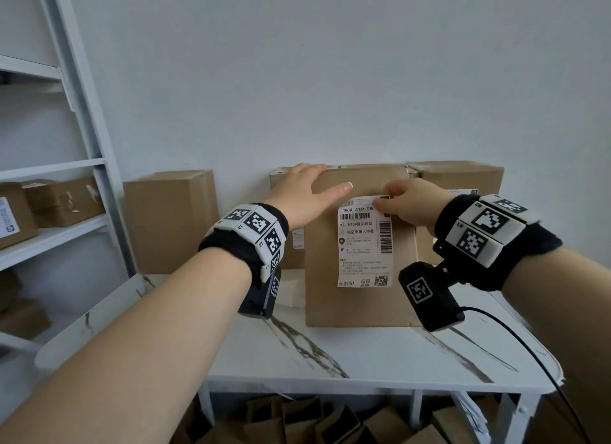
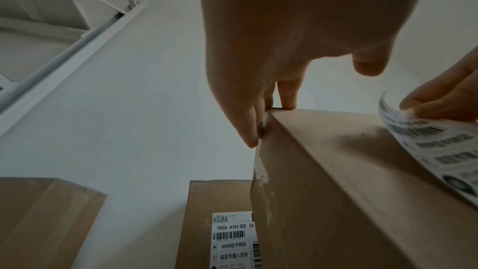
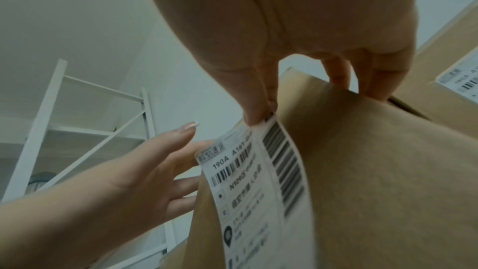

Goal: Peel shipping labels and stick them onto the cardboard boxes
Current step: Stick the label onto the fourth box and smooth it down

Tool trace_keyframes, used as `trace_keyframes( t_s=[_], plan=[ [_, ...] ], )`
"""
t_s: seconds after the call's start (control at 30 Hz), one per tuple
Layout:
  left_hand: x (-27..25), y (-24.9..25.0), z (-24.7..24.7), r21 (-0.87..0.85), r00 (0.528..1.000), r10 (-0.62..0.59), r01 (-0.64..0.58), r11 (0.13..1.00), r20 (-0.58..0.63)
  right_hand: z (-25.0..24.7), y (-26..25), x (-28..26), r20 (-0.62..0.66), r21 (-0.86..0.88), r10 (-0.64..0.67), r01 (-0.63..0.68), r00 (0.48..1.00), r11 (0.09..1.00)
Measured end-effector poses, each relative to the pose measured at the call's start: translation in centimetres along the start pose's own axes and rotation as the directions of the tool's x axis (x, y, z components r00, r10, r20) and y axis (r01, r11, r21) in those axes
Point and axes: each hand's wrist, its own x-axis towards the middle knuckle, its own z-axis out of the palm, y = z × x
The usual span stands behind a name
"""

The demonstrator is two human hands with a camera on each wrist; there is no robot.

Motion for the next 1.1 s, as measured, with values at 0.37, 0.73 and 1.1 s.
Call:
trace_keyframes(
  t_s=[0.37, 0.73, 1.1],
  plan=[
    [-0.1, -0.1, -0.1, -0.004, 1.000, -0.010, 0.010, 1.000, 0.028, 0.3, -0.8, -0.3, -0.004, -0.112, 0.023, -0.023, 1.000, 0.993],
    [0.0, -0.3, -0.1, 0.095, 0.999, 0.015, -0.019, 0.995, 0.034, 1.1, -0.7, 0.0, -0.076, -0.102, 0.061, -0.069, 0.995, 0.992],
    [0.1, 0.0, -0.1, 0.115, 1.000, 0.010, -0.012, 0.993, 0.025, 0.9, 0.1, -0.1, -0.097, -0.050, 0.046, -0.051, 0.994, 0.997]
  ],
)
